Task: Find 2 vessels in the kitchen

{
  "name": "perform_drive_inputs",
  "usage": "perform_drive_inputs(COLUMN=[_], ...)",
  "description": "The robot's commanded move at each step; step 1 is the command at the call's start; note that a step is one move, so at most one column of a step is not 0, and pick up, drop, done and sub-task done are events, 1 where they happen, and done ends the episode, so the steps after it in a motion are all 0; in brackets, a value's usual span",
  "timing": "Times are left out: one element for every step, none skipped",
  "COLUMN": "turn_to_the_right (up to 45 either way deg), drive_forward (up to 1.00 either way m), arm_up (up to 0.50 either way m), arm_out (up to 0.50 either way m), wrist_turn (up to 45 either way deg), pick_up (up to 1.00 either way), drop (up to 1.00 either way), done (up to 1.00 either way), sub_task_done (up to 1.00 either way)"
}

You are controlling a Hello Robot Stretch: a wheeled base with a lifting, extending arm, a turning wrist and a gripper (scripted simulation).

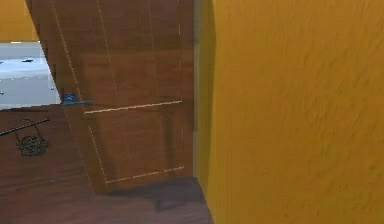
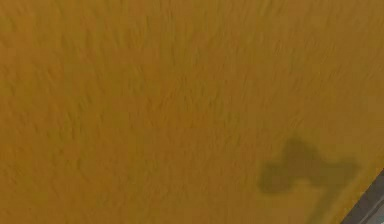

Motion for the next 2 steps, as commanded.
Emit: perform_drive_inputs(turn_to_the_right=[9.0, 0.0], drive_forward=[0.0, 0.05], arm_up=[0.0, 0.0], arm_out=[0.0, 0.0], wrist_turn=[0.0, 0.0], pick_up=[0.0, 0.0], drop=[0.0, 0.0], done=[0.0, 0.0], sub_task_done=[0.0, 0.0])
